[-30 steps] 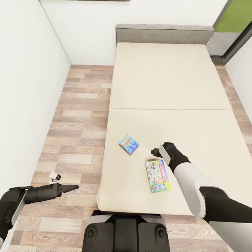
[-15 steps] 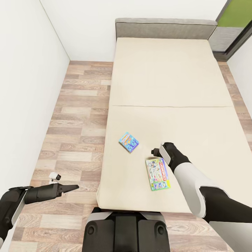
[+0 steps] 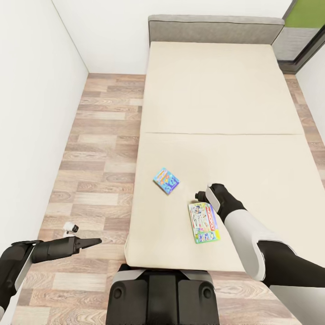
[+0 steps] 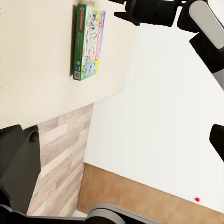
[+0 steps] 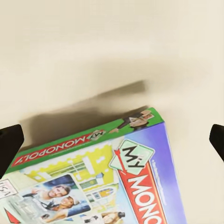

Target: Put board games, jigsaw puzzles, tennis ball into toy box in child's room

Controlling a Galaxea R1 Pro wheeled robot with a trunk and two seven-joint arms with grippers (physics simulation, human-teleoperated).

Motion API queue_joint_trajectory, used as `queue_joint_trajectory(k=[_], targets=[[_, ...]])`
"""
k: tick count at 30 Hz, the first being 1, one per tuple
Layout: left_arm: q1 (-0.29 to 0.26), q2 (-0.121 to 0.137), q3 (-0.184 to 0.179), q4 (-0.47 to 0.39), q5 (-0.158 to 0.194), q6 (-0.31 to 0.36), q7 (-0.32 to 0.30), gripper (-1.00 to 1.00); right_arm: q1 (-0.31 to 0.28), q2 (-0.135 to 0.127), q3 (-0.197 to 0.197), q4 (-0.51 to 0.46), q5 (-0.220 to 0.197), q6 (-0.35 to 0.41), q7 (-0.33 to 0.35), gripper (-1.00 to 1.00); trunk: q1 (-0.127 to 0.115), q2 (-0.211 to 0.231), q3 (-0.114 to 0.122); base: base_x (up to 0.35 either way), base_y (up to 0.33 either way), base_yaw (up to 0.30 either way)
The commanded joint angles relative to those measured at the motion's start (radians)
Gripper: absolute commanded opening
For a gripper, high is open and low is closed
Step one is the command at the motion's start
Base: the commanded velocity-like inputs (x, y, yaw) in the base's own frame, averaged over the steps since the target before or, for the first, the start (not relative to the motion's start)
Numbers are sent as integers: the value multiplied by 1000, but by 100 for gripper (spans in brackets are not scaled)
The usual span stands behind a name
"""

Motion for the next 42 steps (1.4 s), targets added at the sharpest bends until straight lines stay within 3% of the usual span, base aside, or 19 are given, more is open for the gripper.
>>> queue_joint_trajectory(k=[1,42], targets=[[0,0,0,0,0,11,-4,100,-1,1,-3,-2,-11,2,-8,100,0,-2,-3,0,0,0],[0,0,0,0,-1,11,-4,100,-42,-4,-2,-1,-14,45,-8,100,0,-2,-71,0,0,0]])
